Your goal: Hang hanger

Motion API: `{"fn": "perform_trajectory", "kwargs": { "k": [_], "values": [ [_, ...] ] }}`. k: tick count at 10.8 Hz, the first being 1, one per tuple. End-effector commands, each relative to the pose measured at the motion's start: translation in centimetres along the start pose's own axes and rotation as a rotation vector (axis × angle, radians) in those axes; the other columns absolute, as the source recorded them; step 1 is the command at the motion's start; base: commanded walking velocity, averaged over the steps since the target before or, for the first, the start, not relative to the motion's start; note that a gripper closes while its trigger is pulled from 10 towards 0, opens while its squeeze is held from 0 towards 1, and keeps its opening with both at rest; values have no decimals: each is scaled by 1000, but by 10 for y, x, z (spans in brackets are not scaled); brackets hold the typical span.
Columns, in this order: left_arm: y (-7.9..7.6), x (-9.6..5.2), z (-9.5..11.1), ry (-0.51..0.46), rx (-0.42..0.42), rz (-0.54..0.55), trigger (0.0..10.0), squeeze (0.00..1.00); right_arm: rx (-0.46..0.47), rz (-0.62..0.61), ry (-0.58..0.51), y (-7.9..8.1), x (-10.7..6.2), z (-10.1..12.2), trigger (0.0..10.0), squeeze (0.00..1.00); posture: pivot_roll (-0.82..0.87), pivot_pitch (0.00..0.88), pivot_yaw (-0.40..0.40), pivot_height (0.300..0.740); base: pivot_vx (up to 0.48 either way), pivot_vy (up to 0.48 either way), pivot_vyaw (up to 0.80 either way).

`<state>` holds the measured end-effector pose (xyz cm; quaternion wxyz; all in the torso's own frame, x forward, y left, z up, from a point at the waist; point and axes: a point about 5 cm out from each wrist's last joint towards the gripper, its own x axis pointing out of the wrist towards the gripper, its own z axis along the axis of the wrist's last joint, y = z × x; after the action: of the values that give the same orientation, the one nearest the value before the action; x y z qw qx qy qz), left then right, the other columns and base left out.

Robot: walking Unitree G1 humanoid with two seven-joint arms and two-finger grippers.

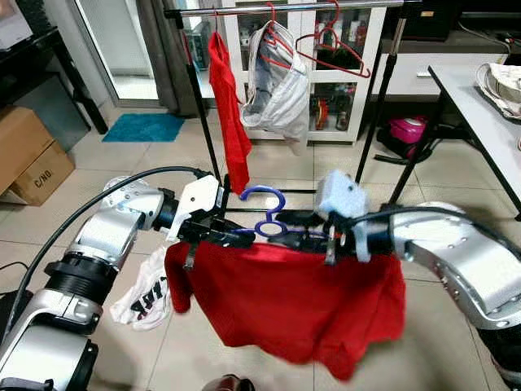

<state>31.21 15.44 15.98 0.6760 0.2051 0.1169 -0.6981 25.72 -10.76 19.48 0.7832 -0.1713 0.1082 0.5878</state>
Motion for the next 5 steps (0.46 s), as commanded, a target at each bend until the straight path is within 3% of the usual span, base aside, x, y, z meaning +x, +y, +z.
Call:
{"fn": "perform_trajectory", "kwargs": {
  "k": [1, 5],
  "values": [
    [4, -4, 10, -20, 31, 28, 0, 0, -24, 37, -14, 3, 3, 5, 0, 0, -151, 0, 126, 740, 0, 0, 0],
    [6, -1, 20, -89, 36, 30, 0, 0, -23, 59, -8, 5, 8, 3, 0, 0, -157, 0, 123, 740, 0, 0, 0]
  ]
}}
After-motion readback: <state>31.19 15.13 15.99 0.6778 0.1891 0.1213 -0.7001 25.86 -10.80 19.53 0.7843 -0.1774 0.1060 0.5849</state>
